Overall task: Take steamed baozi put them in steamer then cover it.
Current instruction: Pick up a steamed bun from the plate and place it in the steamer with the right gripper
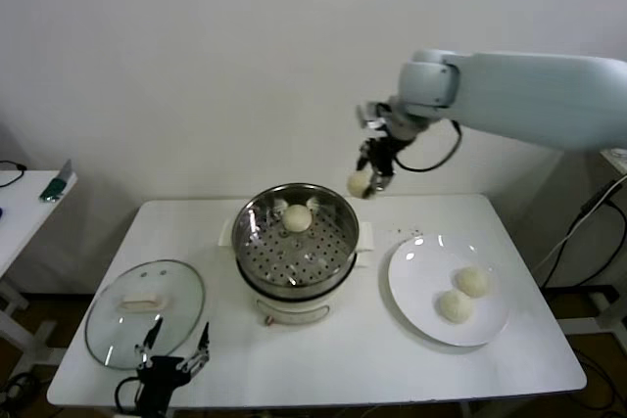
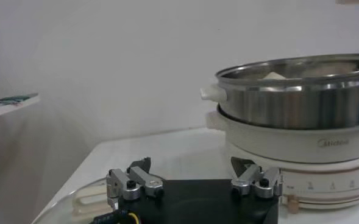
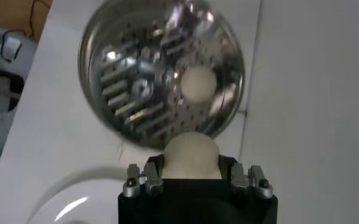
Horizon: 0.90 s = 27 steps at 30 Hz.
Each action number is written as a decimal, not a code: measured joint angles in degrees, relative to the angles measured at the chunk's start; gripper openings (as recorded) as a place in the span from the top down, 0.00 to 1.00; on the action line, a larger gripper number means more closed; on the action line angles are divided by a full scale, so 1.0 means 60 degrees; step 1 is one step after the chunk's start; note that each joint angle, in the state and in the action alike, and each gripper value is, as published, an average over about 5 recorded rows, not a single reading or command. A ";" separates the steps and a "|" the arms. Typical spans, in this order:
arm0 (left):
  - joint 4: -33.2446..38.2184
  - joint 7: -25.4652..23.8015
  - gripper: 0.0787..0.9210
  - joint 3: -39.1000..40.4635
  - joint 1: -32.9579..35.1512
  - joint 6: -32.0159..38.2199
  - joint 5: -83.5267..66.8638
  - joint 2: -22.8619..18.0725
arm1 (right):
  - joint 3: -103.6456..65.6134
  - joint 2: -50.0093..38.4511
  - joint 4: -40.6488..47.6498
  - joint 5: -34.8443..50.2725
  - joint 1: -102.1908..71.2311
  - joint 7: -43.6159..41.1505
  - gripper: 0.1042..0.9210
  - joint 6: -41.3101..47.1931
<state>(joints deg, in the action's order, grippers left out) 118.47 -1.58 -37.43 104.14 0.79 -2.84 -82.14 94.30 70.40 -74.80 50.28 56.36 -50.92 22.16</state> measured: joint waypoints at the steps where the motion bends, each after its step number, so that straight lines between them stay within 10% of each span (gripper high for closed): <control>1: 0.0006 -0.0003 0.12 -0.0003 0.0018 0.0000 0.0003 0.0000 | -0.0048 0.0234 0.0053 0.0085 -0.0069 0.0084 0.38 0.0079; 27: -0.0133 -0.0067 0.12 0.0016 -0.0045 -0.0043 0.0100 -0.0010 | -0.0324 0.3250 0.2033 -0.0206 -0.2940 0.1414 0.38 0.1087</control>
<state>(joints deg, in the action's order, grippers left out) 117.67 -1.98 -37.34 103.87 0.53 -2.24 -82.20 92.36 89.90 -62.61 49.05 38.72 -42.43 28.68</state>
